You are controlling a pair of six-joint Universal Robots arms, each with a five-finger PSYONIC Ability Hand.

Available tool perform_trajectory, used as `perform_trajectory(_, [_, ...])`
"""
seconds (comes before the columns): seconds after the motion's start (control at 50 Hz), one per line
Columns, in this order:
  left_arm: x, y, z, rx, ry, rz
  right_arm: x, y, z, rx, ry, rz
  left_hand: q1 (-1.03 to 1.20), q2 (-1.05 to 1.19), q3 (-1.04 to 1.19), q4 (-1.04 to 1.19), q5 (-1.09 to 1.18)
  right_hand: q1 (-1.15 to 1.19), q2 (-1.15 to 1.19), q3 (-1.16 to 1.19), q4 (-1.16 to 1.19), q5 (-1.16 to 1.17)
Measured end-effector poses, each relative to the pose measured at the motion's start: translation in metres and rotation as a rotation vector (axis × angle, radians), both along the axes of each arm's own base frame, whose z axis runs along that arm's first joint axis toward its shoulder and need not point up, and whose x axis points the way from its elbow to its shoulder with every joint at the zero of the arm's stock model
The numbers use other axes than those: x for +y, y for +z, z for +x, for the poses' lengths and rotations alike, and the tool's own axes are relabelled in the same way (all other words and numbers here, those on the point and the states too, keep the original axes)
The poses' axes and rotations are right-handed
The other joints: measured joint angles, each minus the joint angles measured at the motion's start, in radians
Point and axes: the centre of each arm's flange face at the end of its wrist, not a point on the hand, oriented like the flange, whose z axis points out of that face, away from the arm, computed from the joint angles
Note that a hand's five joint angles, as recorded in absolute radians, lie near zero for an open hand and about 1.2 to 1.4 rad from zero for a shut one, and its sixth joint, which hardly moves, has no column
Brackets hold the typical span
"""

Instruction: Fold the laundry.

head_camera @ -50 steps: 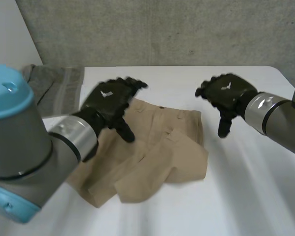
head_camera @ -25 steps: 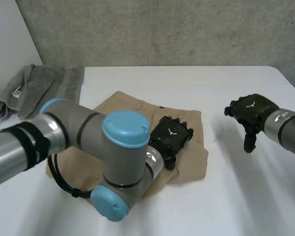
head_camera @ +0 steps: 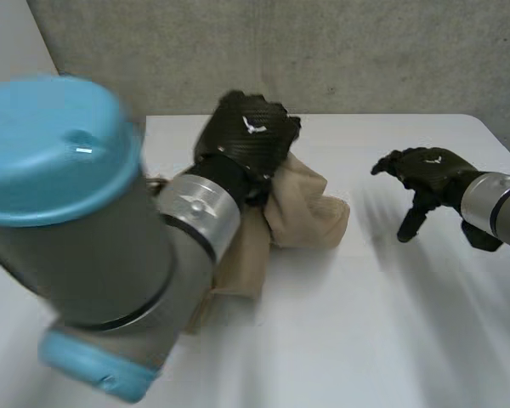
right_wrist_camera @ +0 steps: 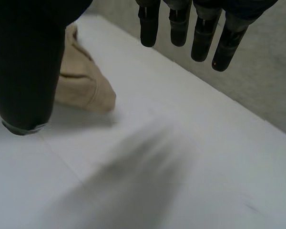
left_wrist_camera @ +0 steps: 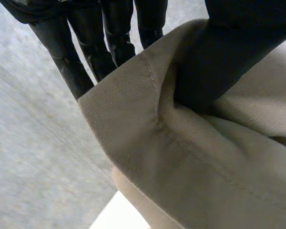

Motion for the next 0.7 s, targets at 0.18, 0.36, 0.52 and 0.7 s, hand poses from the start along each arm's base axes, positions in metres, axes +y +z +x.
perform_trajectory(0.18, [0.011,0.022,0.019,-0.057,0.018,-0.106,0.003,-0.027,0.030,-0.265,0.058,0.207,0.000,0.001,0.004,0.000,0.000,0.000,0.000,0.000,0.000,0.000])
perform_trajectory(0.36, [0.001,0.028,0.027,-0.050,0.062,-0.121,0.030,-0.065,0.075,-0.312,0.134,0.314,0.000,0.002,0.004,0.000,0.000,0.000,0.000,0.000,0.000,0.000])
perform_trajectory(0.52, [-0.011,0.029,0.032,-0.043,0.095,-0.118,0.035,-0.075,0.084,-0.298,0.144,0.312,0.000,0.002,0.004,0.000,0.000,0.567,0.669,0.640,0.620,0.582])
perform_trajectory(0.7, [-0.036,0.036,0.035,0.018,0.146,-0.143,0.021,-0.004,0.073,-0.324,0.159,0.091,0.000,0.003,0.006,0.000,0.000,0.778,0.954,0.966,0.952,0.917])
